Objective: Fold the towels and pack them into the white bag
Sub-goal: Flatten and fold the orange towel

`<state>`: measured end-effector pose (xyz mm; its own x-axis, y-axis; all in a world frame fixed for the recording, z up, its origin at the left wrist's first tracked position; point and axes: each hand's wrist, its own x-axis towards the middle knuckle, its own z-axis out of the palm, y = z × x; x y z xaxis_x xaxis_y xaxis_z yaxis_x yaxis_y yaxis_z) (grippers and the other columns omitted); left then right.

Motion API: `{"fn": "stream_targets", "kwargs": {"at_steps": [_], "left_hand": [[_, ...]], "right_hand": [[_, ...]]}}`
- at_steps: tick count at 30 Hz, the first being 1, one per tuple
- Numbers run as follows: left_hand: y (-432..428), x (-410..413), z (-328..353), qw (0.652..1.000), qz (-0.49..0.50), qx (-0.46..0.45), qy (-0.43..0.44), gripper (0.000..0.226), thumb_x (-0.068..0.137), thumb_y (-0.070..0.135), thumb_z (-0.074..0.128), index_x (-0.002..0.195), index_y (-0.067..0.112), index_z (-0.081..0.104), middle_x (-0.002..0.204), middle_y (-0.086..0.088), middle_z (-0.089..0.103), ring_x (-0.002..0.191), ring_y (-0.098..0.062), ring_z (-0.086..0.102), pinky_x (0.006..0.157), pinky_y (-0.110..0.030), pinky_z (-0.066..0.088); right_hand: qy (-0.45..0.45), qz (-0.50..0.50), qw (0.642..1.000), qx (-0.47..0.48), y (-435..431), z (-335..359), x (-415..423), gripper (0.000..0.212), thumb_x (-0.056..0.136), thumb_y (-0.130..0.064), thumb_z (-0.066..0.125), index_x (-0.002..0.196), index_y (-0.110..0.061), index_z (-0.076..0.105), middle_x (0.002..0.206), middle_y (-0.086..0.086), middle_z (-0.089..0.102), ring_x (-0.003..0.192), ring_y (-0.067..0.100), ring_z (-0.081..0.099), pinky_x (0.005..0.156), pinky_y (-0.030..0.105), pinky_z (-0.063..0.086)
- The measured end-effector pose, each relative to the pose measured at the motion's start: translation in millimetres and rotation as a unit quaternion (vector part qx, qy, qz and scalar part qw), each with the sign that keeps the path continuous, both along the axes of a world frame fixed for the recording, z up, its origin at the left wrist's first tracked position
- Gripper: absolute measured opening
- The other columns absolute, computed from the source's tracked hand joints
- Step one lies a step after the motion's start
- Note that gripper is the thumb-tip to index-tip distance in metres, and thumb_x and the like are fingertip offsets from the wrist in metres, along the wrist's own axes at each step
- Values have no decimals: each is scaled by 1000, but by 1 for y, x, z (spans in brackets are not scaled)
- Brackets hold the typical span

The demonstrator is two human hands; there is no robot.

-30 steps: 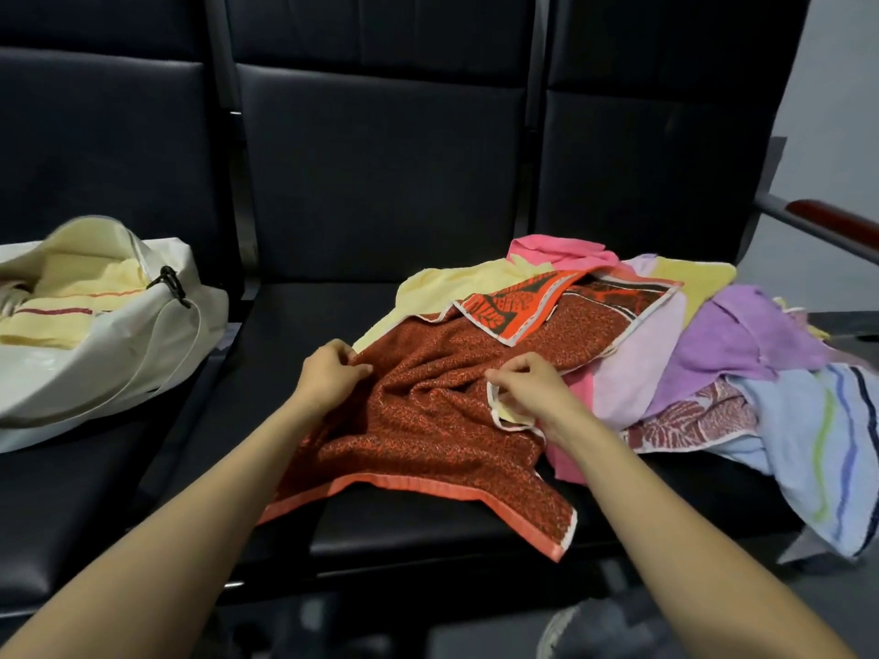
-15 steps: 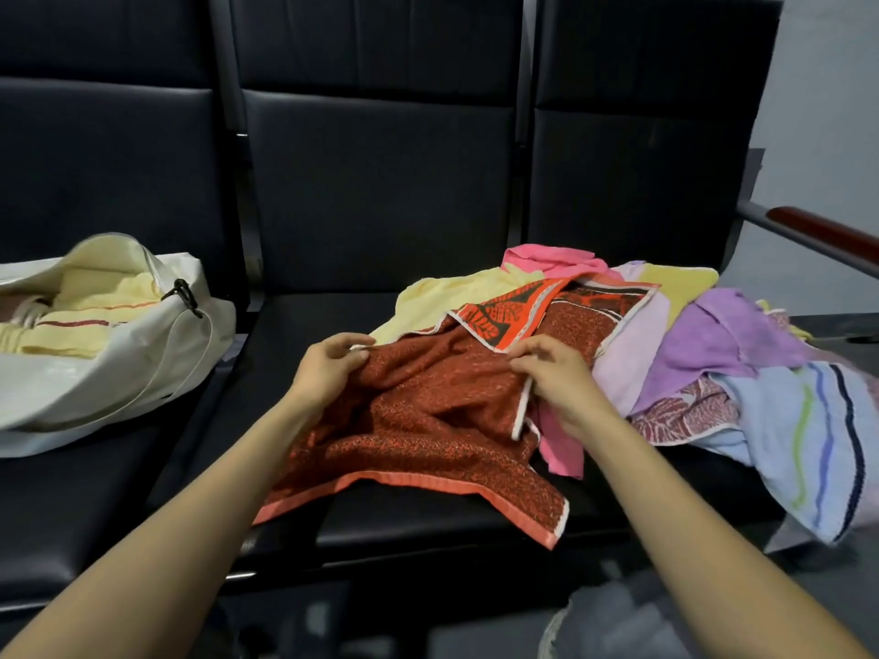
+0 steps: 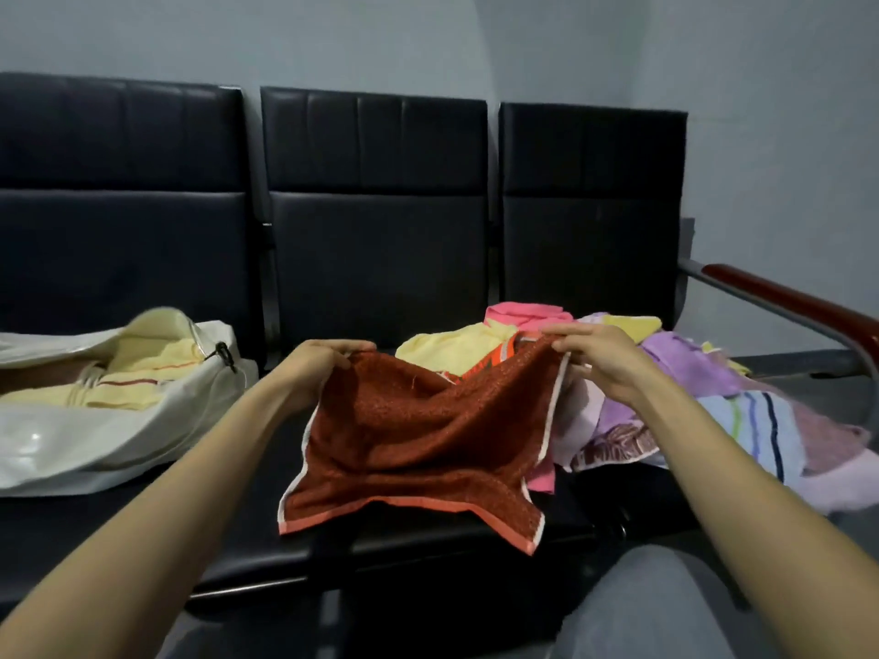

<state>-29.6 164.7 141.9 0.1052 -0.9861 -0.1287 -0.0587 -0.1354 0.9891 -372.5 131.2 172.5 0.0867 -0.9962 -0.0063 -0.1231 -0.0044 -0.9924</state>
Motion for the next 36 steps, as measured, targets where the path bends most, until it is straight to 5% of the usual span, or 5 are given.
{"fn": "stream_targets", "kwargs": {"at_steps": [6,12,19,27,36], "left_hand": [[18,16,75,972,96,-108,185,19,95,5,54,107,12,67,75,-1,72,57,-6,65,55,-17,54],[40,41,114,991,22,-67,115,42,91,-8,40,118,15,62,96,-4,63,67,-9,59,62,-19,51],[57,43,136,954,137,-198,179,18,94,8,56,109,12,66,69,4,72,58,-4,63,56,-16,52],[81,53,141,936,206,-270,-97,25,87,7,67,110,15,69,108,-5,68,99,-16,65,95,-31,51],[77,64,141,912,214,-268,-225,31,83,5,69,114,6,65,106,-9,64,99,-19,60,84,-26,51]], "right_hand": [[-72,-9,990,-121,6,71,11,21,89,4,58,94,-13,70,66,-7,70,57,2,62,55,14,50],[46,37,989,-133,5,111,12,47,88,16,45,118,-14,64,94,4,65,78,11,59,63,16,47],[-173,7,975,-139,4,125,16,16,93,-7,57,94,-19,68,66,-12,70,58,0,62,56,16,49],[120,-30,952,-279,5,120,8,19,88,-11,67,101,-25,69,100,7,70,87,16,66,82,33,55],[170,-26,923,-345,9,129,17,21,76,-10,79,92,-21,69,86,0,70,80,8,66,76,17,50]]}}
